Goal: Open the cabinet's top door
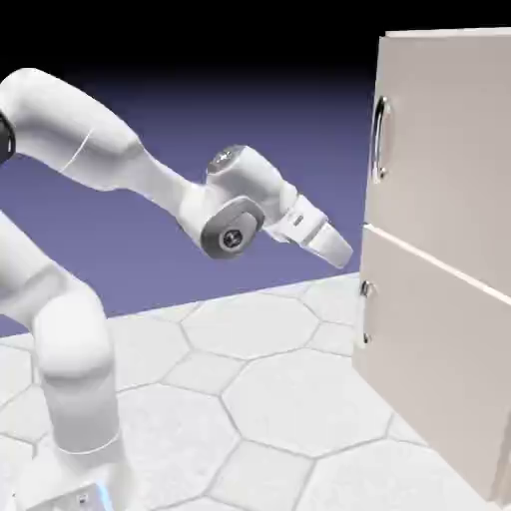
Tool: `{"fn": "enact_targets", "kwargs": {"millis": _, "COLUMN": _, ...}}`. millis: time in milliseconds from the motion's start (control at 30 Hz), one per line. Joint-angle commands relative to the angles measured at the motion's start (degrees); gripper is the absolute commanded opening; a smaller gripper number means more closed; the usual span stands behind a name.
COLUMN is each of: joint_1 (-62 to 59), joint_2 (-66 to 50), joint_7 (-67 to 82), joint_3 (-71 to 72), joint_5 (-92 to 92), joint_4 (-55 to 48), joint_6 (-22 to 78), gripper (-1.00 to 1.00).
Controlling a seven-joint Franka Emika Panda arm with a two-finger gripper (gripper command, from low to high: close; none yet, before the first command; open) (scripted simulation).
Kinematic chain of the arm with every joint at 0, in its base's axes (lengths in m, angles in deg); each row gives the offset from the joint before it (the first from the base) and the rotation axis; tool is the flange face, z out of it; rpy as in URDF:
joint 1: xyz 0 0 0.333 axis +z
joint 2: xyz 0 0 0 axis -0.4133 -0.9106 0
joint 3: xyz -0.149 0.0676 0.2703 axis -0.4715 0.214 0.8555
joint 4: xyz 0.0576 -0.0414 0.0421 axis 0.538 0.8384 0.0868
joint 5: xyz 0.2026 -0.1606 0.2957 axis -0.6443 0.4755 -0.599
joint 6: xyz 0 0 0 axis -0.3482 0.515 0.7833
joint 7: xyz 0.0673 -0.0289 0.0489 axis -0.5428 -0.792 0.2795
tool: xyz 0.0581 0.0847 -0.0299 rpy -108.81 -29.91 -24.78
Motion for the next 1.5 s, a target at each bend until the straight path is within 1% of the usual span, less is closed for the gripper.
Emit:
{"fn": "enact_targets", "kwargs": {"millis": 0, "joint_1": -1.5, "joint_2": 1.0, "joint_7": 1.1, "joint_3": 1.2, "joint_5": -2.5, "joint_4": -0.5, "joint_6": 0.6, "gripper": 0.00}}
{"fn": "enact_targets", "kwargs": {"millis": 1467, "joint_1": -66.4, "joint_2": 44.5, "joint_7": 49.6, "joint_3": 52.0, "joint_5": -112.2, "joint_4": -22.9, "joint_6": 26.4, "gripper": 0.00}}
